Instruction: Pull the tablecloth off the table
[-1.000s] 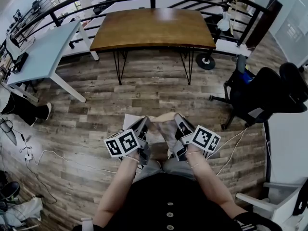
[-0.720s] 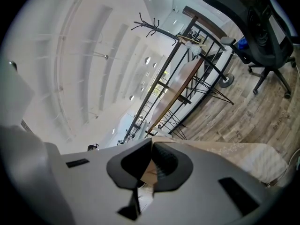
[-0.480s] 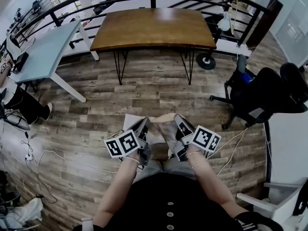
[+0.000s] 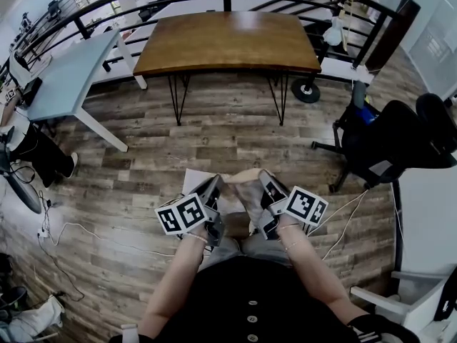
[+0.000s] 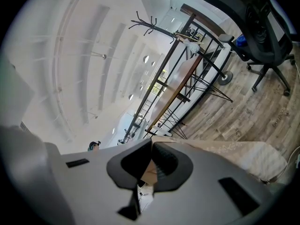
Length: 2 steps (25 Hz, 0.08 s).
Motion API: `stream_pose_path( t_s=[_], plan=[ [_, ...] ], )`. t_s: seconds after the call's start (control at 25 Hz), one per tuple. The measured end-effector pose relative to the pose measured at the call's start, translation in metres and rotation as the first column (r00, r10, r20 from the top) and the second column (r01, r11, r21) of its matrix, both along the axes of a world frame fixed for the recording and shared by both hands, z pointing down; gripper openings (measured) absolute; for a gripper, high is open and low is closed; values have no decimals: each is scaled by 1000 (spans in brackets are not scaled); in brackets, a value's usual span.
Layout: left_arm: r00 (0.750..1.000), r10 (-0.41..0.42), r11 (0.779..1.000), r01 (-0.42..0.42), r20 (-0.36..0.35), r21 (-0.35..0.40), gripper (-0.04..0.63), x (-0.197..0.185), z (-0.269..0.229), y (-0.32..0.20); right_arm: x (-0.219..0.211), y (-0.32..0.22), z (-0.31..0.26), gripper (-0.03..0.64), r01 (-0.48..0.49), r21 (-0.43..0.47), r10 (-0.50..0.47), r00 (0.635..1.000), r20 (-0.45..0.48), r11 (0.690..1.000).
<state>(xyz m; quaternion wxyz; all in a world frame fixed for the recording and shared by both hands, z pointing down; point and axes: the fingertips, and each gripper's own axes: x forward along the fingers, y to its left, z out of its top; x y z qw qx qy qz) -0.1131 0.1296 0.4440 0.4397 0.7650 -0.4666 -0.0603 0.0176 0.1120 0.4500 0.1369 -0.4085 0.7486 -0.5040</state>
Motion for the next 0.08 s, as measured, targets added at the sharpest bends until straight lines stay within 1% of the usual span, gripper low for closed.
stream_pose_path(
  t_s=[0.08],
  plan=[
    [1000, 0, 1000, 0, -1, -2, 15, 0, 0, 0, 0, 0, 1, 26, -1, -4, 1, 1000, 4, 1000]
  ],
)
